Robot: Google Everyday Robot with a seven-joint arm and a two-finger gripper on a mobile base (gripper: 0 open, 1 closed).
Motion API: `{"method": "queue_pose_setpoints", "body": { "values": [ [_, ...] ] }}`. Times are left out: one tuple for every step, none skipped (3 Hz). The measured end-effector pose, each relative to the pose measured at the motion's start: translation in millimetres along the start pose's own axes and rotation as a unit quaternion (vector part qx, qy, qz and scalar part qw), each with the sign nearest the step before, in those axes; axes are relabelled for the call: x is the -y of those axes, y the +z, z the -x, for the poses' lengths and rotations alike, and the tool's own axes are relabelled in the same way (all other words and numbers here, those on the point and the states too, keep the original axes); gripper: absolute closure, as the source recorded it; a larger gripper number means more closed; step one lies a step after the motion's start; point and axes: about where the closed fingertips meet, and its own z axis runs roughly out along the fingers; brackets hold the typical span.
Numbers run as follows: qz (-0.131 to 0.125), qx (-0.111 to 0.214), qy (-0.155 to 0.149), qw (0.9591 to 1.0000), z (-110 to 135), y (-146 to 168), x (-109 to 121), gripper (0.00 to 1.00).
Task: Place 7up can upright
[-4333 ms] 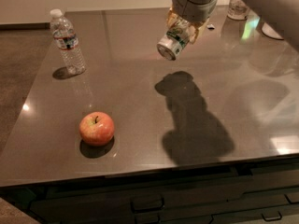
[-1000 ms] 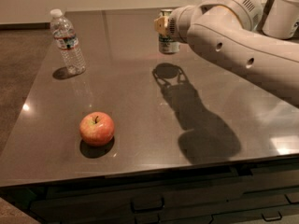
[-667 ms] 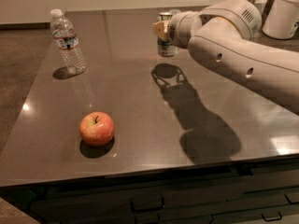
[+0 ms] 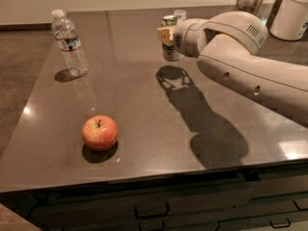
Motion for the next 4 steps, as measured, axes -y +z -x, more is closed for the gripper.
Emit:
{"method": "queue_pose_setpoints", "body": {
  "values": [
    [-0.002,-0.01,-0.007,0.9999,-0.4,-0.5,-0.4,1.0],
    [0.0,-0.02,-0.011,0.9998,-1.2,-1.0,-1.4,1.0],
    [0.004,-0.03,-0.012,0.9995,-0.9,-0.2,-1.7,1.0],
    [0.005,-0.039,-0.011,0.9992,8.1,3.7,4.6,1.0]
  ]
}}
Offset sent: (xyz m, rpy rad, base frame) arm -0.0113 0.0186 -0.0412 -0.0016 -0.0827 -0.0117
